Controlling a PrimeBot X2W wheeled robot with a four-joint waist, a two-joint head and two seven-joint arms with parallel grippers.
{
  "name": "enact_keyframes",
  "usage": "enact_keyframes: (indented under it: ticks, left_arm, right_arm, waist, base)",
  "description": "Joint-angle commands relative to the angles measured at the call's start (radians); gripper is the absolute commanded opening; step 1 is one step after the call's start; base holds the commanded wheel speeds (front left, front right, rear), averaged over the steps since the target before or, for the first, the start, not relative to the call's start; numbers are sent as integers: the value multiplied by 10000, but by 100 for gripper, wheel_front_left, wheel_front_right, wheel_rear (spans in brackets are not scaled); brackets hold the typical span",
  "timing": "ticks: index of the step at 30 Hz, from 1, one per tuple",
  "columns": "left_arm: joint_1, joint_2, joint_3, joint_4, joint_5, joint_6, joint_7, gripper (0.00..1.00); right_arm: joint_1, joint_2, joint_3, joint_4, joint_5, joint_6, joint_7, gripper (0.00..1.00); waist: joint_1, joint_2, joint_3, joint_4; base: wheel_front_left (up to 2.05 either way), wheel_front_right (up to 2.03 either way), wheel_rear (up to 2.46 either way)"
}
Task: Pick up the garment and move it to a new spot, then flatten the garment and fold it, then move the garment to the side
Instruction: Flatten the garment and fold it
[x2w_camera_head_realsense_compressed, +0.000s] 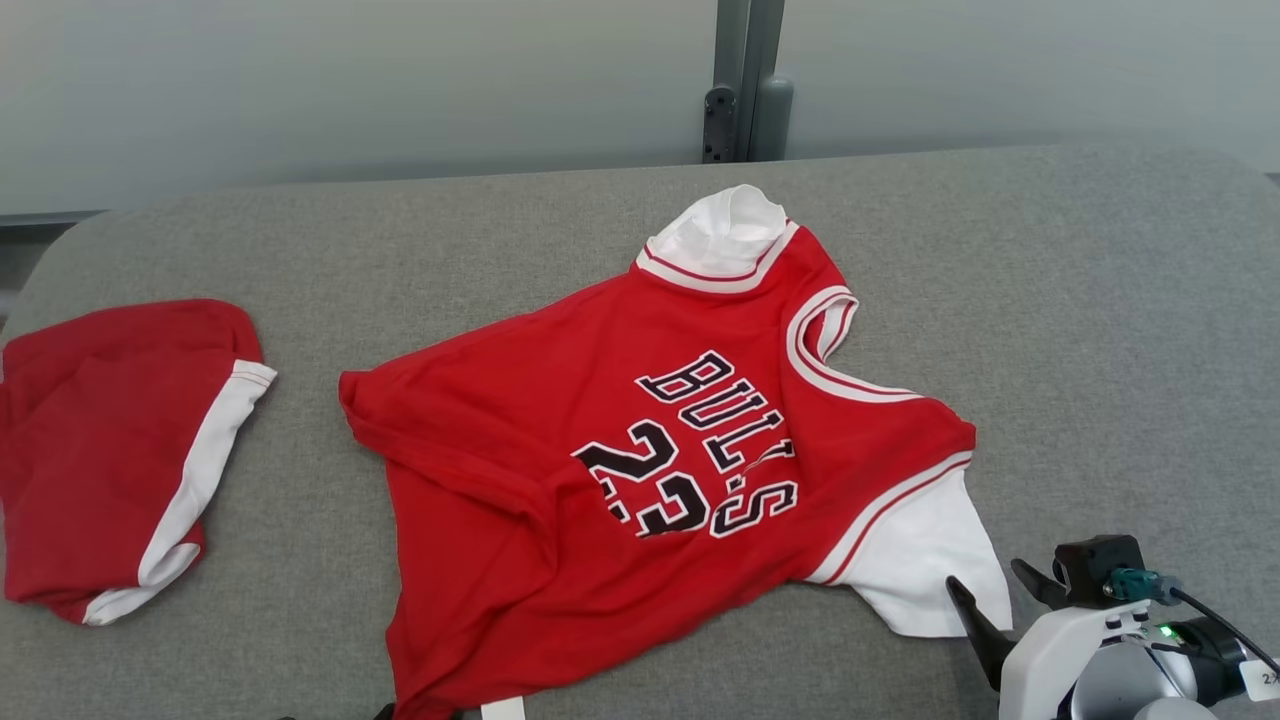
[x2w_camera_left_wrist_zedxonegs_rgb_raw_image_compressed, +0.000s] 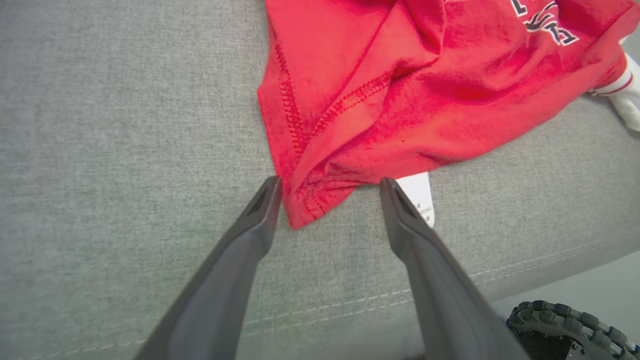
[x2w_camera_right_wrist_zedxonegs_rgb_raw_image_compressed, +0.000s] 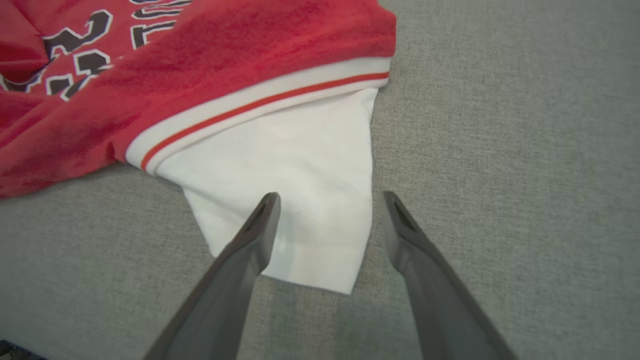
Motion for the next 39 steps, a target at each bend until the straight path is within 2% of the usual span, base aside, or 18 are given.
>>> enact_keyframes:
  ticks: [1, 19, 22, 23, 26, 27, 28, 29, 31, 32, 36, 39]
  left_arm:
    - [-219, 103, -81, 41, -30, -27, -54, 100]
    - [-1061, 239, -924, 362, -253, -27, -463, 100]
    - [-1094, 305, -983, 229, -220, -27, -520, 93]
    - [-1112, 325, -994, 198, -202, -27, -522, 84]
    - [-1163, 370, -1092, 91, -210, -27, -458, 45]
    - [-1177, 401, -1142, 53, -216, -27, -433, 38]
    - [-1172, 417, -1169, 37, -238, -27, -416, 16]
    - [-1160, 431, -1202, 32, -283, -27, -386, 0]
    - [-1158, 478, -1269, 23, -306, -27, -378, 0]
    - [-1145, 494, -1282, 33, -331, -27, -380, 0]
    - [-993, 567, -1271, 0, -463, -26, -373, 0]
    - [-785, 592, -1057, -361, -830, -5, -310, 0]
  right_arm:
    - [-164, 30, -62, 88, -85, -13, -13, 100]
    - [-344, 492, -109, 1077, -203, -12, 111, 100]
    - [-363, 542, -99, 1226, -157, -12, 188, 100]
    - [-372, 563, -119, 1289, -139, -12, 217, 100]
    - [-390, 622, -100, 1481, -90, -13, 308, 100]
    - [-408, 642, -76, 1546, -71, -13, 361, 100]
    - [-427, 670, -42, 1617, -30, -13, 398, 100]
    - [-433, 702, -15, 1688, -12, -13, 438, 100]
    - [-439, 737, 56, 1812, 58, -12, 558, 46]
    - [-447, 832, 13, 1809, 228, -12, 506, 0]
    - [-427, 893, 9, 1604, 779, -7, 548, 0]
    - [-412, 864, -215, 1003, 1388, -7, 440, 0]
  waist:
    - [0, 0, 214, 8]
    - [0, 0, 844, 380]
    - [0, 0, 862, 415]
    - [0, 0, 871, 419]
    - [0, 0, 883, 426]
    - [0, 0, 884, 421]
    - [0, 0, 881, 412]
    - [0, 0, 879, 401]
    - [0, 0, 868, 373]
    - [0, 0, 853, 356]
    - [0, 0, 738, 269]
    - [0, 0, 625, 179]
  base:
    - [0, 0, 0]
    - [0, 0, 0]
    - [0, 0, 0]
    - [0, 0, 0]
    - [0, 0, 0]
    - [0, 0, 0]
    - [0, 0, 0]
    - [0, 0, 0]
    - [0, 0, 0]
    - [0, 0, 0]
    - [0, 0, 0]
    - [0, 0, 0]
